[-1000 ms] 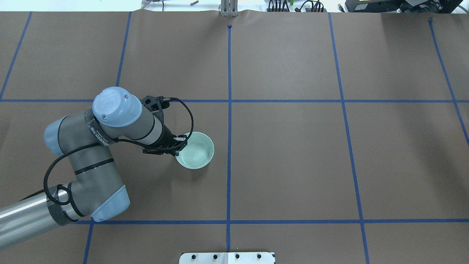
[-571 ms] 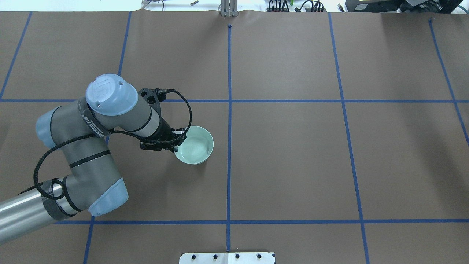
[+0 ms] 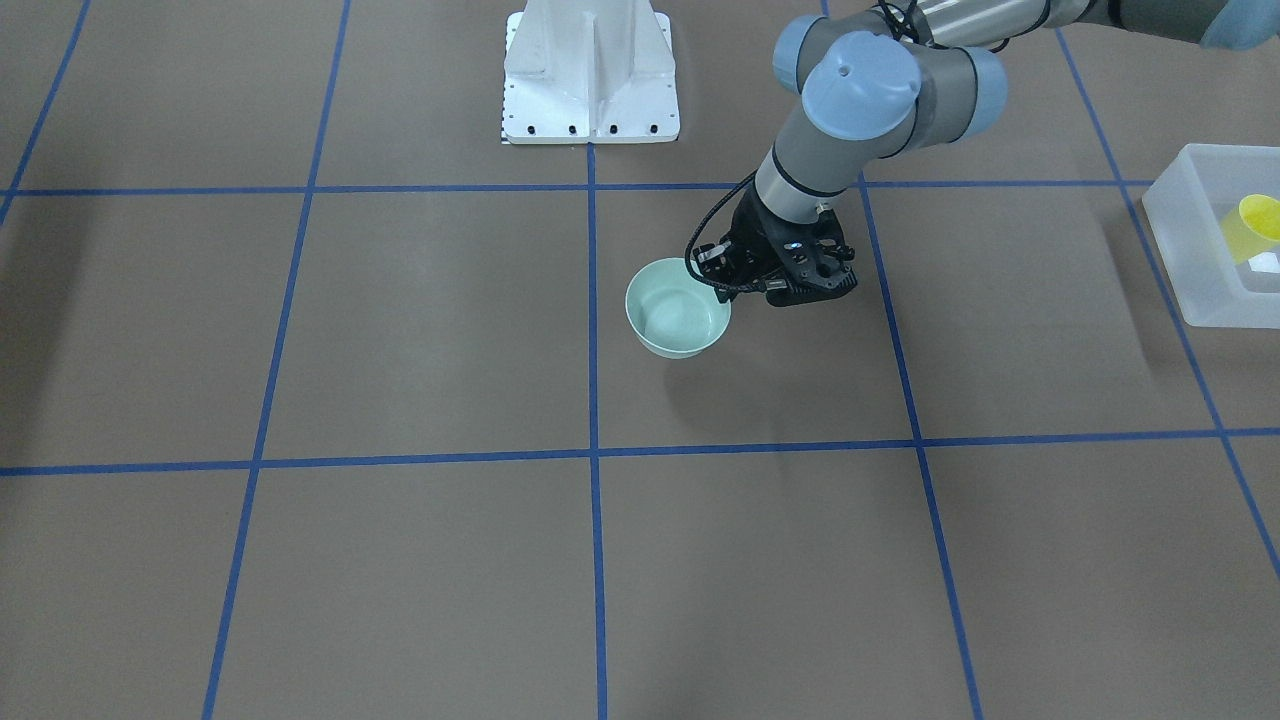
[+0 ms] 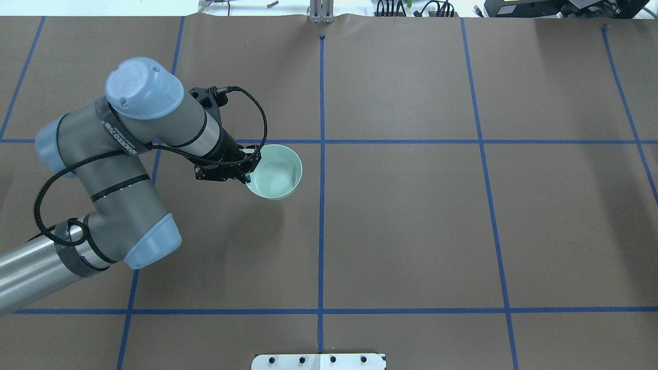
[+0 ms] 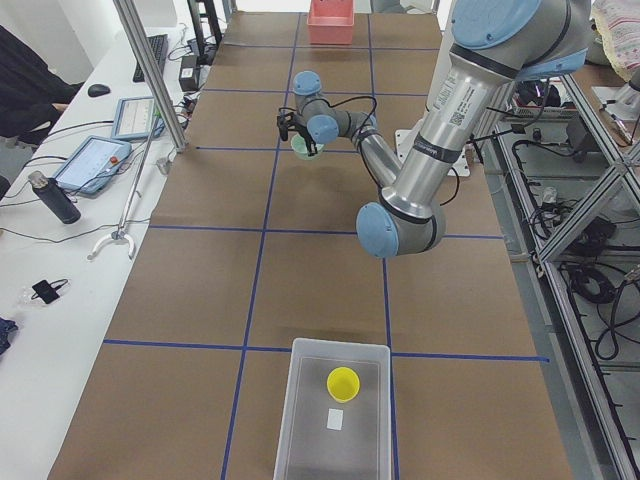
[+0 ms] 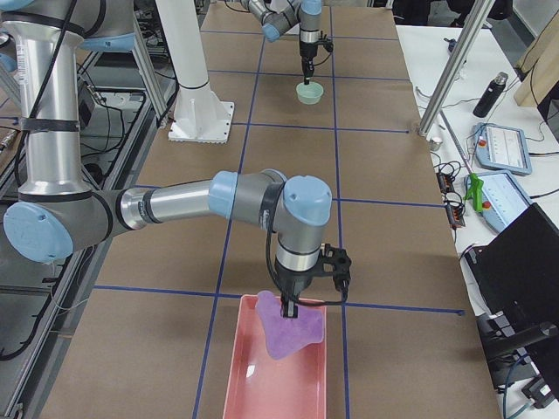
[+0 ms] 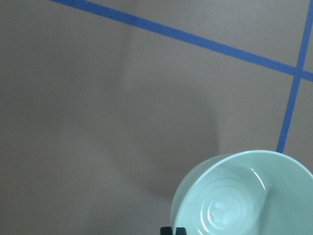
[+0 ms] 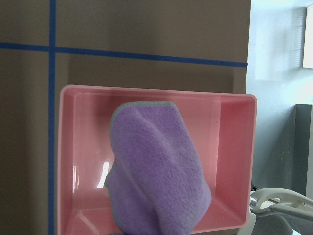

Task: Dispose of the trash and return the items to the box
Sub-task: 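Lift the green bowl with the left gripper and carry it off the table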

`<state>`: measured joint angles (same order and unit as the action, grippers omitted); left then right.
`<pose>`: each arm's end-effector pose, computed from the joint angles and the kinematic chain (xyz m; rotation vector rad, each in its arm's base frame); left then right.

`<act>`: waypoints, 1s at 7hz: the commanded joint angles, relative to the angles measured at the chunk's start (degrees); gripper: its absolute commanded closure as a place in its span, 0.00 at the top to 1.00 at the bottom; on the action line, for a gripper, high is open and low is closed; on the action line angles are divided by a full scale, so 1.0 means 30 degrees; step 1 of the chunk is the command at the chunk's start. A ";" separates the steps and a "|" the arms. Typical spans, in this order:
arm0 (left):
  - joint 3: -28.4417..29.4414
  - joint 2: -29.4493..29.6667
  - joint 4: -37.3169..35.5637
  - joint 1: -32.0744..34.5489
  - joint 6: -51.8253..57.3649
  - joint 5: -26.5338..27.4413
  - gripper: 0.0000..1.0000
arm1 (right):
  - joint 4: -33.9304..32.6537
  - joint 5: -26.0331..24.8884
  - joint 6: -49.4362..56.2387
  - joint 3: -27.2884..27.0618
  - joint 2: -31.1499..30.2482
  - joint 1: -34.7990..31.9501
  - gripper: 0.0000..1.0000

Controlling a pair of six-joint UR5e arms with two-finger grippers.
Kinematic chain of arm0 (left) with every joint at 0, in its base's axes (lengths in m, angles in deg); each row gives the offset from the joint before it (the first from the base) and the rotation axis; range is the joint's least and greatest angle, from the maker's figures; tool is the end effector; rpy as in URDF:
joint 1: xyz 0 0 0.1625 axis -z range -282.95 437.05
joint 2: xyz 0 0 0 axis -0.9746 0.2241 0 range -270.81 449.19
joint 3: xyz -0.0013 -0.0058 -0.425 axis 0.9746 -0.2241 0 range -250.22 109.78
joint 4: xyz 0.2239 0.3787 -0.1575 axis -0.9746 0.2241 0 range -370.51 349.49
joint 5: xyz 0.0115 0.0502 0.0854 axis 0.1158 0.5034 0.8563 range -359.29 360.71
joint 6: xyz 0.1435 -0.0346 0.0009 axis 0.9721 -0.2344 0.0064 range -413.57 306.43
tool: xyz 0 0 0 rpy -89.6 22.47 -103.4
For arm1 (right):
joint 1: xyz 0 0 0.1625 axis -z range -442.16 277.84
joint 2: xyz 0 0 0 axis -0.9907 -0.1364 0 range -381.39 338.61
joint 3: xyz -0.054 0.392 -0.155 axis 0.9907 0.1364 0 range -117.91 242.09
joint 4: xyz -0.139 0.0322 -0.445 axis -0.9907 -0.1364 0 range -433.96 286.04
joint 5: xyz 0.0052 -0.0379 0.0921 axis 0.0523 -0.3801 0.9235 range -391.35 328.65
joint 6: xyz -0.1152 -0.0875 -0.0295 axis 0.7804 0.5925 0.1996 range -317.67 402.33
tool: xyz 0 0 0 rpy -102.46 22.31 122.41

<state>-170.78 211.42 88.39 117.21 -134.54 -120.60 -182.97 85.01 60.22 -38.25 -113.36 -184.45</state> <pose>0.5107 -0.5051 0.2178 -0.0966 1.0109 -0.2497 0.1731 -0.4762 0.6704 -0.0566 -0.4905 -0.0530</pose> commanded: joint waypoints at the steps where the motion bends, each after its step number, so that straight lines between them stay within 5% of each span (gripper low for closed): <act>1: 0.0032 0.0215 -0.0360 0.1144 0.0647 -0.0756 0.00 | 0.6887 0.0145 0.0394 0.5297 -0.0660 -0.0210 0.00; 2: 0.0032 0.0186 -0.0390 0.1552 0.0768 -0.0989 0.00 | 0.8399 0.0234 0.0362 0.6627 -0.0689 -0.0210 0.99; 6: -0.0172 -0.0459 -0.3775 0.6260 0.7864 -0.2866 0.00 | 0.8533 0.5845 -0.3670 0.4130 -0.0718 0.0022 1.00; 7: -0.1246 -0.2026 -0.4311 0.7636 1.0122 -0.2895 0.00 | 0.8532 0.7484 -0.3884 0.3744 -0.0719 0.0314 1.00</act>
<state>-171.97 209.02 78.35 135.23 -112.43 -129.02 -157.24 101.62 50.84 -25.01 -115.50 -184.37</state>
